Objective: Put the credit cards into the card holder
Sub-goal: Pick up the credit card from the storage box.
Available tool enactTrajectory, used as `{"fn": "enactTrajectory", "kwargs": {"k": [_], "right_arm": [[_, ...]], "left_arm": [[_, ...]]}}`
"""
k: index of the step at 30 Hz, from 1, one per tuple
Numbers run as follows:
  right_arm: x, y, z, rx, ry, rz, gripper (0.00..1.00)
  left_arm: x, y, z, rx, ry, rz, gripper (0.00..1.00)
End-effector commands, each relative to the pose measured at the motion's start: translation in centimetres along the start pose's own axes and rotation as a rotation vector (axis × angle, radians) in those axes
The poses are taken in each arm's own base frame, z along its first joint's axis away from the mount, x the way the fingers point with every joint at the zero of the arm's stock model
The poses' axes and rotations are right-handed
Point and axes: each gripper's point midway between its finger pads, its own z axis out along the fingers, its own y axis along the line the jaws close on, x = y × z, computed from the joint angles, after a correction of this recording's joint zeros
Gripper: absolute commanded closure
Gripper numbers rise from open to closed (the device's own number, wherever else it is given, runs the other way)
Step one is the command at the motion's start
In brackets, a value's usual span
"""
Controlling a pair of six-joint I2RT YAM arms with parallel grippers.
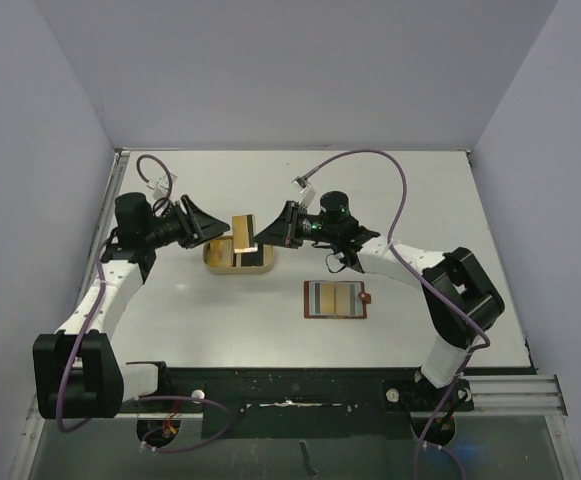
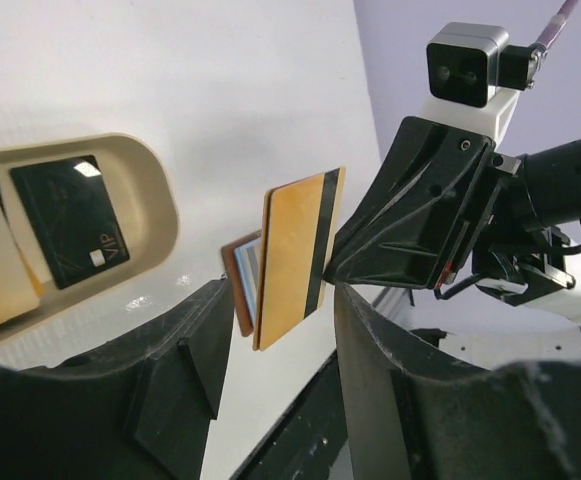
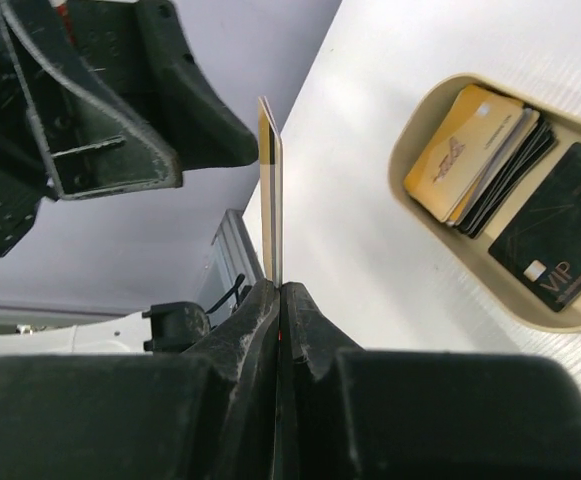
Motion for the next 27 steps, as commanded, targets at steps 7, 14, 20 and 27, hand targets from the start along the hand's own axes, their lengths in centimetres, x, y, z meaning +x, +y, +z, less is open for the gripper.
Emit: {"fn": "enactTrajectory", "kwargs": {"k": [7,14,20,27], "right_arm": [[0.0,5.7,-1.5,-0.174,-0.012,-0.094,1.00],[0.2,5.5,-1.4,-0.170,-0.004,-0.074,0.97],[-0.4,5.5,-1.2,-0.157,-0.011,-0.057,0.79],[-1.8,5.8,-0.5,-0.184,-0.041,-0.040,0.59]], "left_arm": [[1.0,-5.4,-1.2,0.339,0.011,0.003,0.57],[2.6,-5.8,-1.4,0.400,0.044,-0.038,0.83],[3.2,-5.9,-1.4,0.419,0.050,-0.048,1.00],[4.0,-5.6,-1.1,0.432,0.074,-0.055,1.00]]}}
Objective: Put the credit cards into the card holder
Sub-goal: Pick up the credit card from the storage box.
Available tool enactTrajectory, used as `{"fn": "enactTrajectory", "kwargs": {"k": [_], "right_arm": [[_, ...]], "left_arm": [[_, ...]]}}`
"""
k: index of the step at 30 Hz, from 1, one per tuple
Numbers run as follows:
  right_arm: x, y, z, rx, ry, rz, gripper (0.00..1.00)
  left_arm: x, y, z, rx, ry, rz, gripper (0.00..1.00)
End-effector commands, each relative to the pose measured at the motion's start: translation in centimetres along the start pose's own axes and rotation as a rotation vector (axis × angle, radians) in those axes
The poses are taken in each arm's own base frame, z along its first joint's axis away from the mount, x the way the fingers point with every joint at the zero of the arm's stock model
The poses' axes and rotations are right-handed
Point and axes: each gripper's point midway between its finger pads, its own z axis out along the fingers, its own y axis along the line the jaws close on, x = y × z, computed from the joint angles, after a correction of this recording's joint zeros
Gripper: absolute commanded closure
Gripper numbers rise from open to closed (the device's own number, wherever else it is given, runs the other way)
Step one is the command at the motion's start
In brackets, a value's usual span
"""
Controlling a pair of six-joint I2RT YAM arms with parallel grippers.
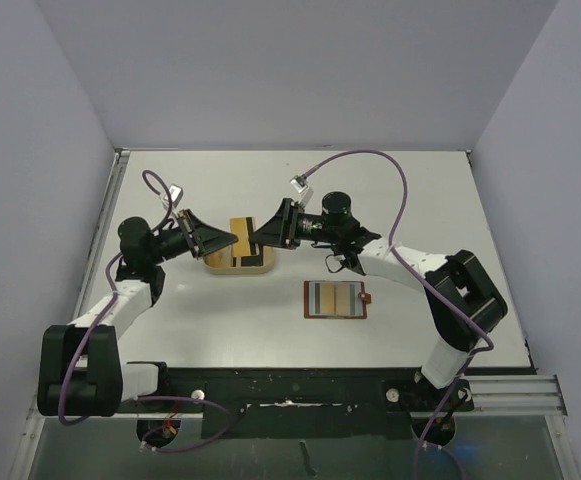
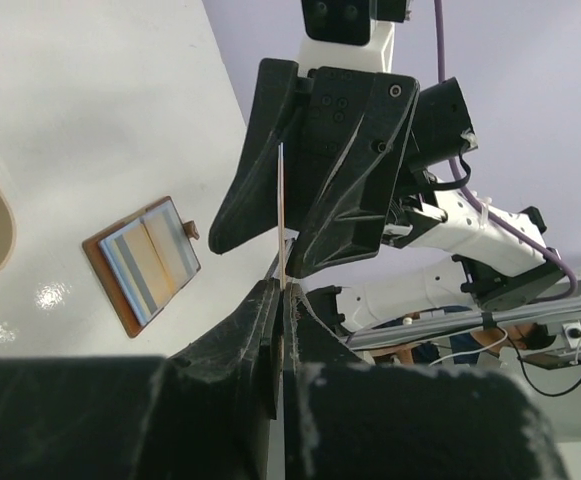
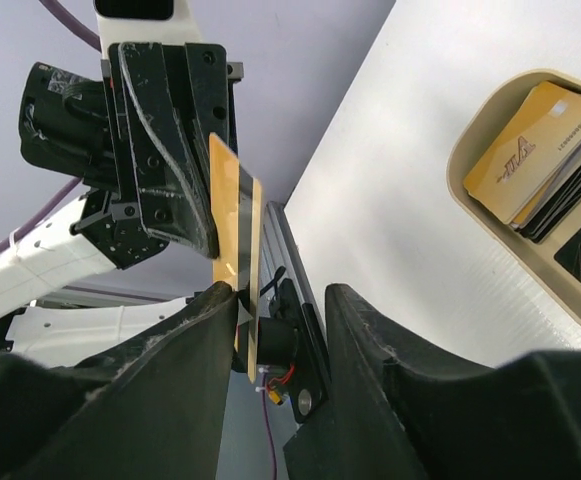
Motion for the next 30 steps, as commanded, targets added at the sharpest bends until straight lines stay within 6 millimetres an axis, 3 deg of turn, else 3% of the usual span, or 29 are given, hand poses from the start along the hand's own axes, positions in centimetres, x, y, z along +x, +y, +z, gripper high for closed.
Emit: {"fn": "enactTrajectory", "kwargs": {"k": [1,3,7,9,17,21,26,30], "right_arm": [[-2.6,2.7,0.7,-0.086,-0.056,-0.058,0.57],[-2.6,3.0,0.8,-0.104,-0.050,-0.058,0.58],[-2.5,2.7,0.5,-0.101,-0.052,-0.051,0.80],[-2.6,2.1,-0.2,-0.084,-0.067,-0.043,0.86],[-2.5,0.9,-1.6,-0.068,-0.081,-0.022,0.90],[-2.4,0.9,-2.0,-0.080,-0.086,-0.013,0.88],[-2.6,0.5,-3.0,-0.078,-0.104,-0.001,0.84],[-2.4,0.2,-3.7,-0.070,-0.108,0.001,0.90]], "left_arm": [[0.7,-1.7,0.1,0.080,0.041,0.070,1.00],[1.0,-1.9,0.1,0.096,0.056,0.067,1.00],[1.4,-1.9,0.0,0.103,0.084,0.060,0.98],[1.4,-1.9,0.0,0.103,0.085,0.061,0.95],[1.5,-3.6,-0.1,0.167,0.089,0.074,0.91],[1.6,-3.9,-0.2,0.184,0.094,0.072,1.00],[1.8,-3.8,-0.3,0.185,0.094,0.075,1.00],[1.8,-3.9,-0.4,0.188,0.094,0.084,1.00]]}}
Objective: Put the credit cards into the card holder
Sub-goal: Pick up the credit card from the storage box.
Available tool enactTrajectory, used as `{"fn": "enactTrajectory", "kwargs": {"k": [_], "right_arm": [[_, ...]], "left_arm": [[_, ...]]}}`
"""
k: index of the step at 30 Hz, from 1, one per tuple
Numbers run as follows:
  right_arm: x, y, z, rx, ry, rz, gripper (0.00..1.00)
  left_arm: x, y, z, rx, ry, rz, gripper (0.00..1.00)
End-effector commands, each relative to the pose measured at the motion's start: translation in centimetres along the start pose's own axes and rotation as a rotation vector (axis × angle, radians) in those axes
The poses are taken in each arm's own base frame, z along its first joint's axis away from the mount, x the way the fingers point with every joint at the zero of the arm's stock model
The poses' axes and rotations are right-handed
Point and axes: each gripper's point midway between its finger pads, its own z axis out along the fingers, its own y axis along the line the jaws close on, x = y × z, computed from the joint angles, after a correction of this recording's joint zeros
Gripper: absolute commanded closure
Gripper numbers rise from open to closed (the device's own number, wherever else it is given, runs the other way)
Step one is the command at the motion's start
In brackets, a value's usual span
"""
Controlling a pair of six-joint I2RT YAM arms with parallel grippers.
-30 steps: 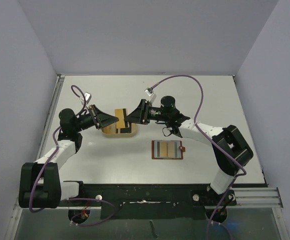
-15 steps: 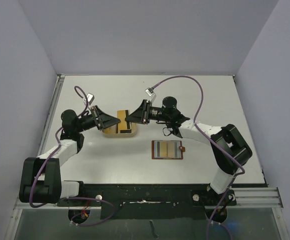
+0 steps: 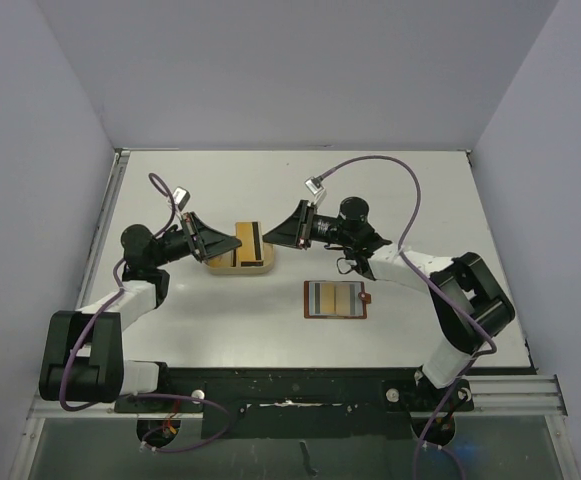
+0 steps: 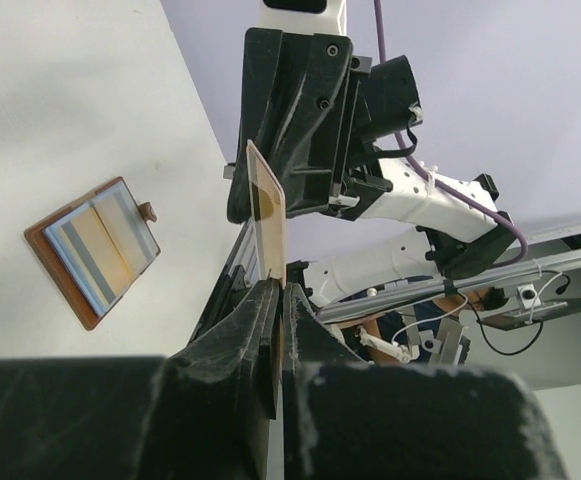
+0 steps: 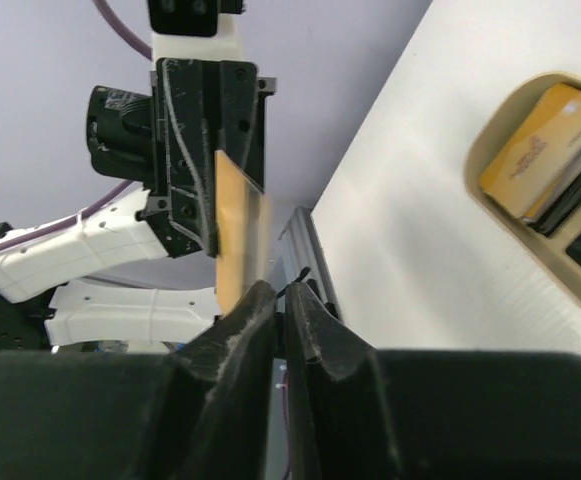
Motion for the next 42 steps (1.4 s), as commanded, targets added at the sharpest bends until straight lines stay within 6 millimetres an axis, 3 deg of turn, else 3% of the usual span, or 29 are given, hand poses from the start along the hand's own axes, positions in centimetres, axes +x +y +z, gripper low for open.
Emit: {"fn": "enactTrajectory", "kwargs": {"k": [1,4,6,9,14,19,23,27,29,32,34,37,42], "right_arm": [[-1.7,0.0,-1.6,0.012,-0.071,-0.036,0.92],[-1.6,0.2,-1.8,0.006,-0.070,-0.043,0.96],[-1.5,0.3,-1.8,0.000,-0.062,-0.041,0.92],[-1.6,1.1,-1.9,-0.012,-0.067,-0.056,0.72],[-1.8,1.9,-2.0,-0.020,-0.096,-0.057,0.51],[-1.9,3.0,-1.8,-0.035,-0.138,-0.062,0.47],[-1.4,4.3,-0.4,-0.057,-0.113,-0.091,0.46],[-0.6,4.2,1.2,-0.044,-0.080,-0.098,0.46],[-0.2,4.0,1.5,-0.038,-0.066,-0.096,0.53],[0.2,3.8,1.3,-0.034,-0.061,-0.091,0.76],[0.2,2.9,0.8,-0.004,-0.074,-0.081,0.84],[0.4,1.9,0.0,0.013,-0.075,-0.062,0.92],[0.5,2.6,-0.4,-0.022,-0.074,-0.067,0.98]], "left_arm": [[0.3,-2.5,-0.2,0.075,0.031,0.127,1.00],[0.3,-2.3,-0.2,0.070,0.027,0.123,1.00],[0.3,-2.2,-0.2,0.069,0.030,0.121,1.00],[0.4,-2.2,-0.2,0.070,0.032,0.127,1.00],[0.7,-1.2,-0.2,0.041,0.040,0.119,1.00],[1.3,-0.3,-0.2,0.021,0.052,0.116,1.00],[1.8,0.4,0.0,0.006,0.063,0.106,1.00],[2.1,0.2,0.4,0.011,0.079,0.105,1.00],[2.2,-0.1,0.4,0.016,0.082,0.108,1.00],[2.3,-0.3,0.2,0.017,0.090,0.111,1.00],[2.2,-0.2,-0.1,0.011,0.085,0.114,0.99],[2.3,-0.5,-0.5,0.014,0.081,0.132,0.97],[2.5,-1.1,-0.4,0.028,0.086,0.145,1.00]]}}
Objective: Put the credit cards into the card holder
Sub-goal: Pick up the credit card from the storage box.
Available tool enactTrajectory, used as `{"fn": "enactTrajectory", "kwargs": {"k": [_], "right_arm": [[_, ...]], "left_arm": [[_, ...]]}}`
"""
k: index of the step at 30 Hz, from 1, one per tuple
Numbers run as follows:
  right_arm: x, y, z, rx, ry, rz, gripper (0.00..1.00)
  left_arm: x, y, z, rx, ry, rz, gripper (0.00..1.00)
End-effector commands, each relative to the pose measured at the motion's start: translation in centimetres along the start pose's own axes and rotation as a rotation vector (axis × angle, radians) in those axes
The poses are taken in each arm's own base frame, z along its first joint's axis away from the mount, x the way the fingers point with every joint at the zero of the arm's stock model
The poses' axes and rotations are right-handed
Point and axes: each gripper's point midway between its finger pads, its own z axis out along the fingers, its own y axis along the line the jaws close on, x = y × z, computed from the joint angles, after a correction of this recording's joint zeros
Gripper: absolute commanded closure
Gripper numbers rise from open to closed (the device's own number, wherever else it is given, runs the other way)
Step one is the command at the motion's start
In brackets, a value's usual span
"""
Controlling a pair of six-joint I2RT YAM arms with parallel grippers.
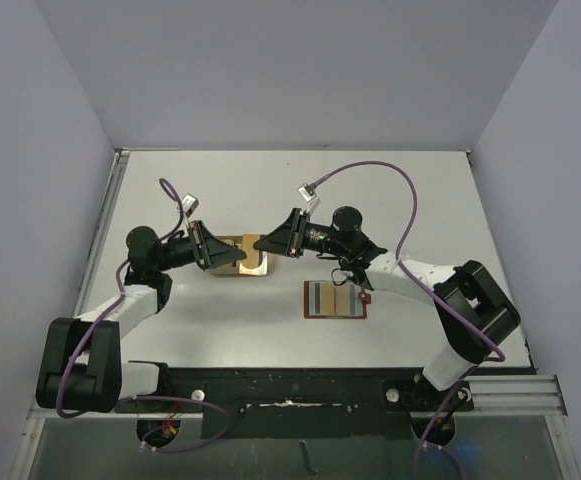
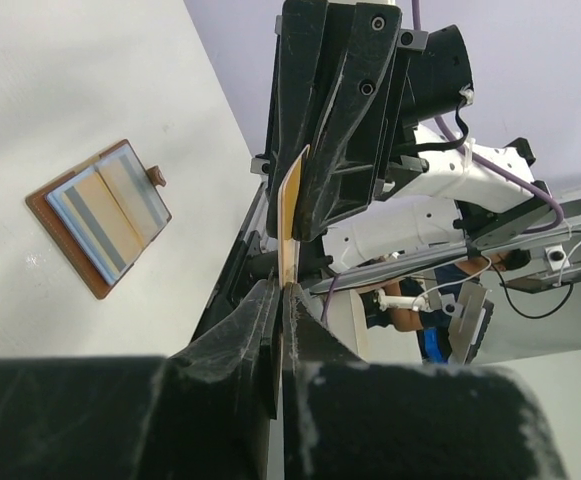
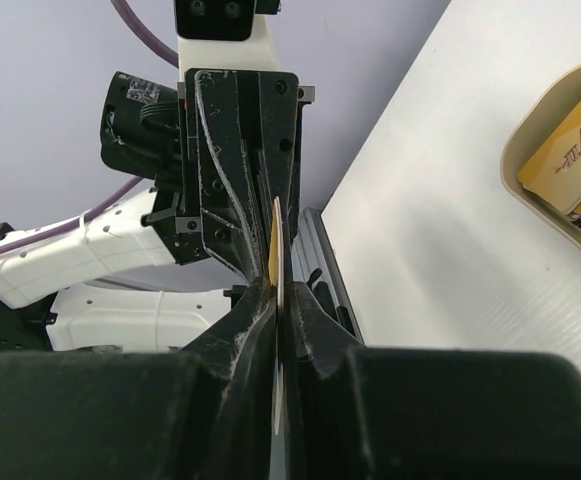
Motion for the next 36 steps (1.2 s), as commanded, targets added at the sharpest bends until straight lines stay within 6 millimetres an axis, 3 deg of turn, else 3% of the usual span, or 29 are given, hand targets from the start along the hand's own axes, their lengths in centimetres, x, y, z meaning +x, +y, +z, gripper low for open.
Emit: {"fn": "enactTrajectory", "kwargs": {"k": [1,2,4,6,8,10,14,19,21,34,36], "right_arm": [[-1.4,1.2,-1.0,-0.036,-0.042,-0.049,0.98],[-1.4,1.3,-1.1,-0.038,-0.042,-0.049,0.99],[-1.6,1.3,-1.3,-0.044,-0.041,-0.043,0.99],[-1.7,1.5,-1.5,-0.063,-0.040,-0.036,1.00],[-1.7,1.6,-1.6,-0.075,-0.042,-0.033,1.00],[-1.8,1.4,-1.6,-0.074,-0.041,-0.031,1.00],[-1.7,1.7,-1.8,-0.118,-0.042,0.001,1.00],[-1.8,1.8,-1.9,-0.127,-0.045,0.002,1.00],[-1.8,1.8,-1.9,-0.127,-0.046,0.003,1.00],[-1.3,2.2,-1.1,-0.140,-0.025,0.010,1.00],[-1.2,2.2,-1.0,-0.141,-0.021,0.011,1.00]], "left_arm": [[0.0,-2.0,-0.3,0.046,0.008,0.099,1.00],[0.0,-2.1,-0.3,0.049,0.010,0.101,1.00],[0.1,-2.2,-0.3,0.051,0.012,0.100,0.85],[0.1,-2.3,-0.3,0.052,0.008,0.100,0.83],[0.0,-2.2,-0.3,0.050,0.005,0.100,0.87],[0.1,-2.2,-0.3,0.052,0.005,0.096,1.00],[0.1,-2.6,-0.2,0.080,0.005,0.096,1.00],[0.1,-1.7,-0.1,0.065,-0.001,0.076,0.72],[0.1,-1.1,0.0,0.053,-0.004,0.067,0.67],[0.4,-1.1,0.9,0.061,0.008,0.066,0.65],[0.5,-1.2,1.1,0.065,0.012,0.069,0.70]]}}
